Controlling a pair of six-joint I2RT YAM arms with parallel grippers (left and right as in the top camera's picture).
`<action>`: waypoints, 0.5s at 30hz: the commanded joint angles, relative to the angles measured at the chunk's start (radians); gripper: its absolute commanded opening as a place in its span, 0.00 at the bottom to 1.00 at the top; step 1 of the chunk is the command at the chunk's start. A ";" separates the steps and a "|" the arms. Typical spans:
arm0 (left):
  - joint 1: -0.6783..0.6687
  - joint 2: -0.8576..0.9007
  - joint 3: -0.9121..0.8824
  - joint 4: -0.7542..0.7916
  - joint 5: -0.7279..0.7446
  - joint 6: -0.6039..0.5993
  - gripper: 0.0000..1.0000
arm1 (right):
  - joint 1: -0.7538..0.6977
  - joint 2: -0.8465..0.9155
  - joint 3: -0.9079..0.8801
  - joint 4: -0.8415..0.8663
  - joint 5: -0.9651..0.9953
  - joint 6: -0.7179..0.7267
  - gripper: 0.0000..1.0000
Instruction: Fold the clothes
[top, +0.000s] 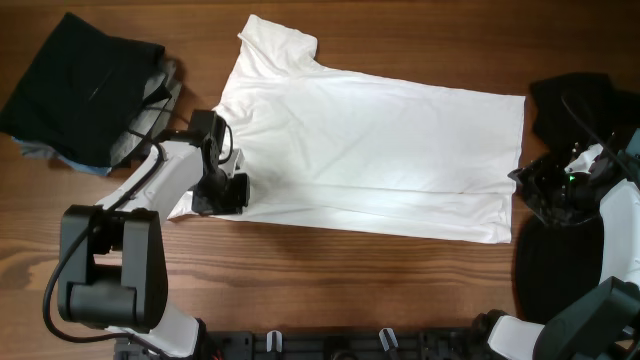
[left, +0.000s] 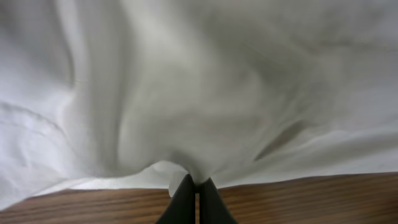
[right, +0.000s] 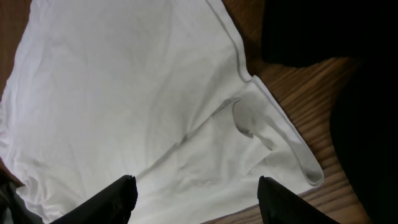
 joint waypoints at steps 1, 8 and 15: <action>-0.005 -0.040 0.079 0.034 0.017 0.002 0.04 | -0.004 -0.012 0.019 0.002 0.014 -0.016 0.67; -0.014 -0.032 0.078 0.306 0.018 0.005 0.04 | -0.004 -0.012 0.019 0.002 0.014 -0.016 0.67; -0.083 0.019 0.078 0.455 0.017 0.005 0.04 | -0.004 -0.012 0.019 0.003 0.014 -0.016 0.67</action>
